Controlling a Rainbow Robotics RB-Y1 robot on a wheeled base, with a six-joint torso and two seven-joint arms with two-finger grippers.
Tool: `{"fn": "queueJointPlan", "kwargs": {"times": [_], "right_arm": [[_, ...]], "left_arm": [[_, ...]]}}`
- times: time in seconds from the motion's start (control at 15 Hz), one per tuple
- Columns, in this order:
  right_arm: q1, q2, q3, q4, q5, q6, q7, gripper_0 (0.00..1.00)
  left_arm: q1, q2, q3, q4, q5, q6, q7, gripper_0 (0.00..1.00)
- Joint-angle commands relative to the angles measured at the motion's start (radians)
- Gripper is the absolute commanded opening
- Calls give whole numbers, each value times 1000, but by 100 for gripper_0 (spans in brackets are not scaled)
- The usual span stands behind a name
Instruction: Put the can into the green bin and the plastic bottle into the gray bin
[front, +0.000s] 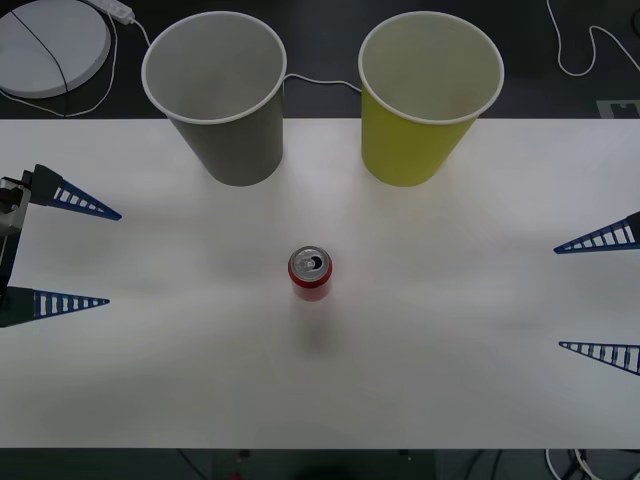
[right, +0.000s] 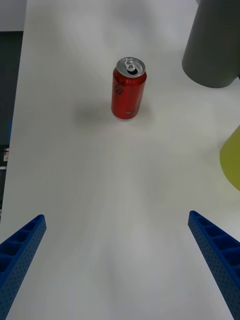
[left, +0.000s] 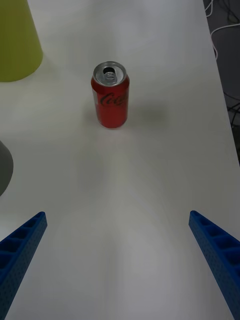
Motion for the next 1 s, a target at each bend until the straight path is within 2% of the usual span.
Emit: {"fn": "queueJointPlan", "kwargs": {"times": [0.07,0.6,0.8,1.0], "right_arm": [[0,0,0,0,0,0,0,100],[-2,12,51,34,-32,41,17,100],[-29,23,137,146,-81,118,129,100],[-46,78,167,216,-87,146,224,100]], "left_arm": [[0,0,0,0,0,0,0,100],[0,0,0,0,0,0,0,100],[0,0,0,0,0,0,0,100],[0,0,0,0,0,0,0,100]]}}
